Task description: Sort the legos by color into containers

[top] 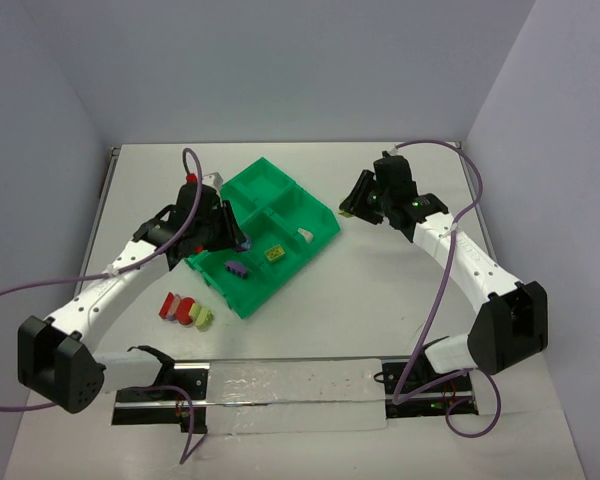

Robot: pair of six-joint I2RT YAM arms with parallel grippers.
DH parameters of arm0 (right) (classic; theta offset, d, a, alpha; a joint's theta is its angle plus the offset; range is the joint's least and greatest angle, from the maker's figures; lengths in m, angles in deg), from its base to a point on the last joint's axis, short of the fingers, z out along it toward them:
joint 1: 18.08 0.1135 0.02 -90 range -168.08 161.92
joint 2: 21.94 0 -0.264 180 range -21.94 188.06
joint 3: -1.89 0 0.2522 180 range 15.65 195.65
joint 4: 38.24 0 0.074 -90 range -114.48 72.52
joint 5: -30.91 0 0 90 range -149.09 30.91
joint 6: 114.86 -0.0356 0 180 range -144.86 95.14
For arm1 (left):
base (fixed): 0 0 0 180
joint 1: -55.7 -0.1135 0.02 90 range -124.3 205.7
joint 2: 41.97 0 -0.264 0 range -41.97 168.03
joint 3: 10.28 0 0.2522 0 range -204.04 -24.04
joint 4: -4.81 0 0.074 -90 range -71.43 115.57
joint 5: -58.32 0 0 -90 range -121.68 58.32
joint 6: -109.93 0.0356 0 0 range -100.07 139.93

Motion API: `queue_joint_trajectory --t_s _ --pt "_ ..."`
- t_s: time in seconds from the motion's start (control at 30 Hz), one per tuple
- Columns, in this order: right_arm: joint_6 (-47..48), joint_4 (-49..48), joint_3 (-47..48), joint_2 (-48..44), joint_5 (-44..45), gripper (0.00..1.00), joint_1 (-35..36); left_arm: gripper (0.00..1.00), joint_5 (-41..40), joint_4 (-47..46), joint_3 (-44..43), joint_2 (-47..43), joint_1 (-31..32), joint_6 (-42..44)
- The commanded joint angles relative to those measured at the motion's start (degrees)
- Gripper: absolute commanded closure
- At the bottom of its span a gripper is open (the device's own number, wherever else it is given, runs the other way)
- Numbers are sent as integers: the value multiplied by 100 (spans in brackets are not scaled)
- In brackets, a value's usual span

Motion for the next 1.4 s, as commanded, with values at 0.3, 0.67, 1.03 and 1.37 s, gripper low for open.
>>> queue_joint_trajectory --t_s 0.3,0.67,1.03,1.37 --pt "99 -93 70 -55 101 100 -25 63 -877 793 246 91 -28 -366" --pt "245 60 221 28 -65 100 -11 4 -813 1041 -605 251 -28 -109" --pt "1626 -177 223 58 -1226 100 840 12 1701 -447 -1124 720 -28 -317" --pt "2674 -3 131 -38 -1210 100 1319 8 3179 -1373 -1137 1399 -23 -1133"
